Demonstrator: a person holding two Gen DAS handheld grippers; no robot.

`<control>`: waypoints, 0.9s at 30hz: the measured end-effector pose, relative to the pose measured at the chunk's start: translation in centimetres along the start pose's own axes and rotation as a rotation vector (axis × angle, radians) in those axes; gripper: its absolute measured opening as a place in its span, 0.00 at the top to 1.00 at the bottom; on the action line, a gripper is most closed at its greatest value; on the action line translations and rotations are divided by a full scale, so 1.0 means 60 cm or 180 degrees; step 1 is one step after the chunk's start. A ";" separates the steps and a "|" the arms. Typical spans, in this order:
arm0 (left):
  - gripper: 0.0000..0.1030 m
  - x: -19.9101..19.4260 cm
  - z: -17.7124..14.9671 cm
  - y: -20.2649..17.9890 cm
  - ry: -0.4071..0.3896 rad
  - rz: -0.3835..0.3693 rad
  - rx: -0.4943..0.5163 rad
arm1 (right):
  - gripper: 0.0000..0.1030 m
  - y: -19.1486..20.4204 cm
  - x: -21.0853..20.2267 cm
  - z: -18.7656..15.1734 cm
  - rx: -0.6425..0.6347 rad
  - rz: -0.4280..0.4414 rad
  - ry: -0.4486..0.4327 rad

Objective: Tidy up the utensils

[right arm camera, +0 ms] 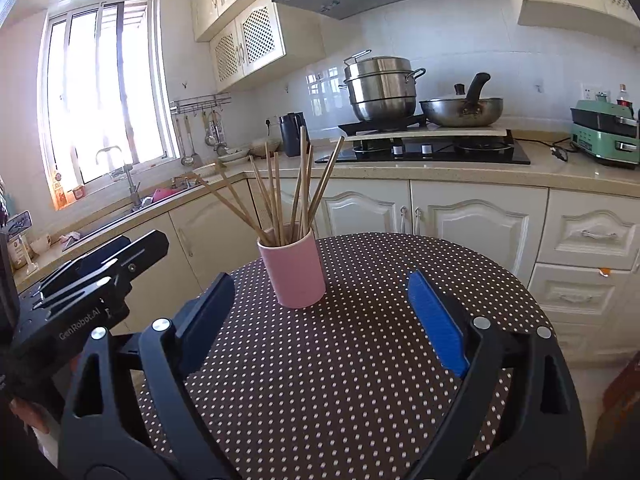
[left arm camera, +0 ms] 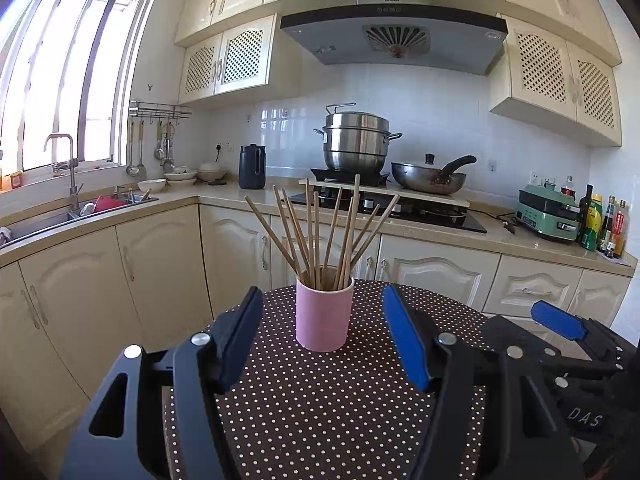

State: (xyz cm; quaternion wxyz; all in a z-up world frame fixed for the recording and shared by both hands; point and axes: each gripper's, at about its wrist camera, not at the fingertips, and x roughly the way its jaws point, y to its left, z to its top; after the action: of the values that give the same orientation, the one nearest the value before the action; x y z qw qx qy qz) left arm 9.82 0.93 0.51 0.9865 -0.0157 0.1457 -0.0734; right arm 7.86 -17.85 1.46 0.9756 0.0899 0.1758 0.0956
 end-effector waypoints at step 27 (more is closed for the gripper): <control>0.39 -0.153 -0.013 -0.036 -0.0270 0.0034 0.0060 | 0.11 0.029 -0.131 -0.031 0.0161 -0.0012 -0.0254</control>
State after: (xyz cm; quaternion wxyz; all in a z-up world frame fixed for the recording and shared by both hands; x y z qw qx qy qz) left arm 0.63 0.16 2.50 0.9923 -0.0088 0.1031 -0.0687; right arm -0.31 -17.60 2.65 0.9795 0.1179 0.1393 0.0856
